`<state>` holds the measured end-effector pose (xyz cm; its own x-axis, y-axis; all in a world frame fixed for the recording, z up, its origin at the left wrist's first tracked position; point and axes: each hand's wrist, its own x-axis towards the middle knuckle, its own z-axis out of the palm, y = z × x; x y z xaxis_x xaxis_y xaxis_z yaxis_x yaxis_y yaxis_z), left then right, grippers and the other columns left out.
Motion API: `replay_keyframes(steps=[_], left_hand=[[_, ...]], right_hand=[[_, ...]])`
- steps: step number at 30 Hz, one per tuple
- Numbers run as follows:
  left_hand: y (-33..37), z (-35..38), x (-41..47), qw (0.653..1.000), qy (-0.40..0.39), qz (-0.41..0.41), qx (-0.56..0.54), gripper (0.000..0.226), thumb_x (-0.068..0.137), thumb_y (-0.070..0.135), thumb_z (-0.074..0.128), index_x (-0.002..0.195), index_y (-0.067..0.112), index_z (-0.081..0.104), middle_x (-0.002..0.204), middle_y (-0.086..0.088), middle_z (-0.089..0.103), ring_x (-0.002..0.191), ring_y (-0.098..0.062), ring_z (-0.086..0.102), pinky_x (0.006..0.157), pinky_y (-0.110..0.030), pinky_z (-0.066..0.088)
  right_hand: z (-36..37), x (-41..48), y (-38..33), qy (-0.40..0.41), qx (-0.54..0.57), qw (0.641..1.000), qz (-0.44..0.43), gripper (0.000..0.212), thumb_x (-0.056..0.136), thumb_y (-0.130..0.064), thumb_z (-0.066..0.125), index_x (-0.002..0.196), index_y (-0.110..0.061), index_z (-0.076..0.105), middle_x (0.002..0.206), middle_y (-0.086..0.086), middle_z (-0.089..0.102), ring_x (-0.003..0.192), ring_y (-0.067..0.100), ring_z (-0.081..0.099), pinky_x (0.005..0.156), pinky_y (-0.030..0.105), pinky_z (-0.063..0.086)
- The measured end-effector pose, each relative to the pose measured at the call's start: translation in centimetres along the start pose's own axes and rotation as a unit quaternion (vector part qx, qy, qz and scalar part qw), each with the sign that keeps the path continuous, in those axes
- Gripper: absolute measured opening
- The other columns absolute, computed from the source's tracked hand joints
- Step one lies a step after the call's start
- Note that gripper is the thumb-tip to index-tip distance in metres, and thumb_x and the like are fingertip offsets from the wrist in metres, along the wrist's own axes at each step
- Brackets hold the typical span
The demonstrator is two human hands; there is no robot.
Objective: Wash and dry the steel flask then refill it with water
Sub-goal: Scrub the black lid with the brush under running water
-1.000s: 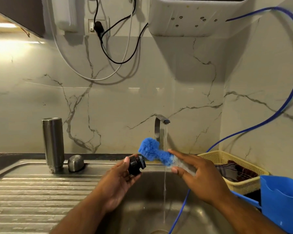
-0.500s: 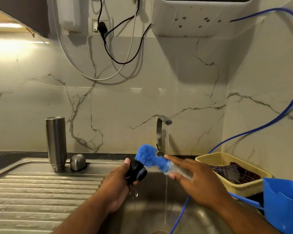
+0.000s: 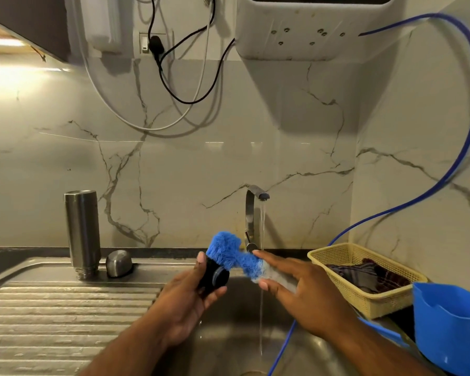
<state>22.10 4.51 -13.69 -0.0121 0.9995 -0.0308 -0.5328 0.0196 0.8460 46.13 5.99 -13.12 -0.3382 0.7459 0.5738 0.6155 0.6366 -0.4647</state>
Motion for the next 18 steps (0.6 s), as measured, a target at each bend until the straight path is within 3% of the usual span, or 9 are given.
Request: replay_keyframes(steps=[8, 11, 13, 18], left_hand=[[0.05, -0.11, 0.27, 0.998, -0.041, 0.046, 0.023, 0.051, 0.082, 0.026, 0.067, 0.125, -0.002, 0.064, 0.101, -0.015, 0.075, 0.076, -0.015, 0.071, 0.072, -0.03, 0.058], [0.03, -0.33, 0.27, 0.999, -0.032, 0.034, 0.018, 0.047, 0.08, 0.023, 0.067, 0.118, -0.004, 0.065, 0.108, -0.02, 0.075, 0.103, -0.03, 0.07, 0.089, -0.039, 0.055], [-0.1, -0.47, 0.32, 0.999, -0.033, 0.029, 0.01, 0.049, 0.08, 0.021, 0.066, 0.121, -0.007, 0.063, 0.115, -0.024, 0.072, 0.115, -0.035, 0.067, 0.093, -0.041, 0.058], [-0.18, -0.69, 0.87, 0.999, -0.024, 0.028, -0.024, 0.048, 0.082, 0.017, 0.065, 0.124, -0.004, 0.062, 0.122, -0.025, 0.069, 0.119, -0.037, 0.065, 0.098, -0.045, 0.054]], right_hand=[[0.17, 0.03, 0.0, 0.029, 0.039, 0.999, 0.014, 0.055, 0.091, -0.048, 0.071, 0.133, -0.071, 0.045, 0.128, -0.024, 0.065, 0.114, -0.007, 0.06, 0.096, 0.024, 0.054], [0.45, 0.04, -0.3, 0.023, 0.048, 0.999, 0.014, 0.054, 0.091, -0.05, 0.071, 0.134, -0.069, 0.046, 0.129, -0.025, 0.063, 0.117, -0.004, 0.06, 0.098, 0.027, 0.054], [0.5, 0.04, -0.28, 0.032, 0.032, 0.999, 0.024, 0.055, 0.091, -0.053, 0.069, 0.135, -0.072, 0.042, 0.129, -0.028, 0.063, 0.116, -0.006, 0.06, 0.098, 0.03, 0.055], [0.49, -0.09, -0.34, 0.022, 0.026, 0.999, 0.031, 0.055, 0.091, -0.056, 0.067, 0.134, -0.074, 0.039, 0.13, -0.027, 0.062, 0.115, -0.004, 0.06, 0.097, 0.03, 0.055]])
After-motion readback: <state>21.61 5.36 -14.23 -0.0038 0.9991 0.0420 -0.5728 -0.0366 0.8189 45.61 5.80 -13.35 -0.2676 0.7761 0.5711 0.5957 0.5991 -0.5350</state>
